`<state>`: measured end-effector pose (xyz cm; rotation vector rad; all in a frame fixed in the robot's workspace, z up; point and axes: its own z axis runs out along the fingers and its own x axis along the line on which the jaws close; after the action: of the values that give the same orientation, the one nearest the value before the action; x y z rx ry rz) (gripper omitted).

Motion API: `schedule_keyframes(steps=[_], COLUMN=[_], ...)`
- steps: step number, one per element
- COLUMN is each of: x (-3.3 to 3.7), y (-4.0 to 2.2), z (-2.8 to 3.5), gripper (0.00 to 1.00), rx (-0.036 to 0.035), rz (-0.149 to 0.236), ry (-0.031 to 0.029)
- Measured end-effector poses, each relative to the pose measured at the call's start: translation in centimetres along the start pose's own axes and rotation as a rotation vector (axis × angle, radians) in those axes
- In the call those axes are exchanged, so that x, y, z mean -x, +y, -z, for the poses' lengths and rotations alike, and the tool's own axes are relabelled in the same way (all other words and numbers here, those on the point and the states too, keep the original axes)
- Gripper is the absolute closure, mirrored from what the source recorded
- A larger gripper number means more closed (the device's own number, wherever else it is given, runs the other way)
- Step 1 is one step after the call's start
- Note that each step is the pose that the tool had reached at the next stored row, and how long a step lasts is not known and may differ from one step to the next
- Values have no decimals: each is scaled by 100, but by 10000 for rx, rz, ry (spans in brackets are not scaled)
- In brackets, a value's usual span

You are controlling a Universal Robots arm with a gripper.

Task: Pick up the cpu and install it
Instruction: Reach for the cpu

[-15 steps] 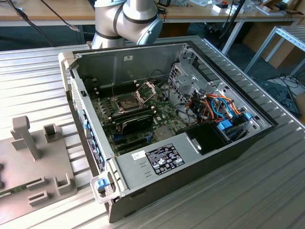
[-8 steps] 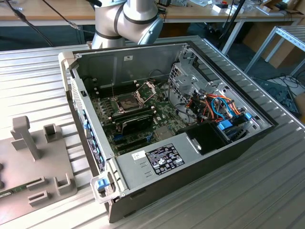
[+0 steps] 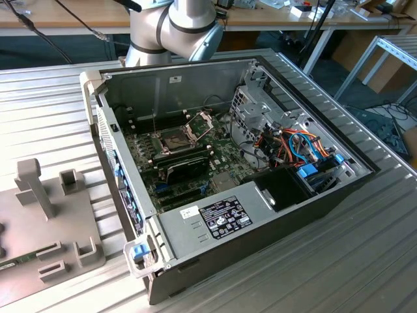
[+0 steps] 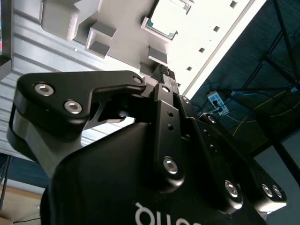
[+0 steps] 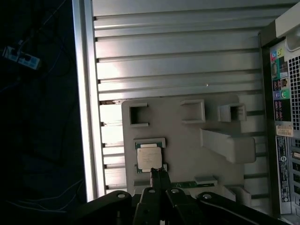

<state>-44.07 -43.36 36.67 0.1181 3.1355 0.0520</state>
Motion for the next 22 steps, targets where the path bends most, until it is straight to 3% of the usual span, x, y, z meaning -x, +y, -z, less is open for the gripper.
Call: schedule_keyframes(steps=[10, 19, 22], x=[0, 0, -1], y=[-2, -6, -10], z=[-59, -195, -278], gripper=[89, 89, 89], rx=[0, 0, 0], rz=[1, 0, 0], ry=[0, -1, 0])
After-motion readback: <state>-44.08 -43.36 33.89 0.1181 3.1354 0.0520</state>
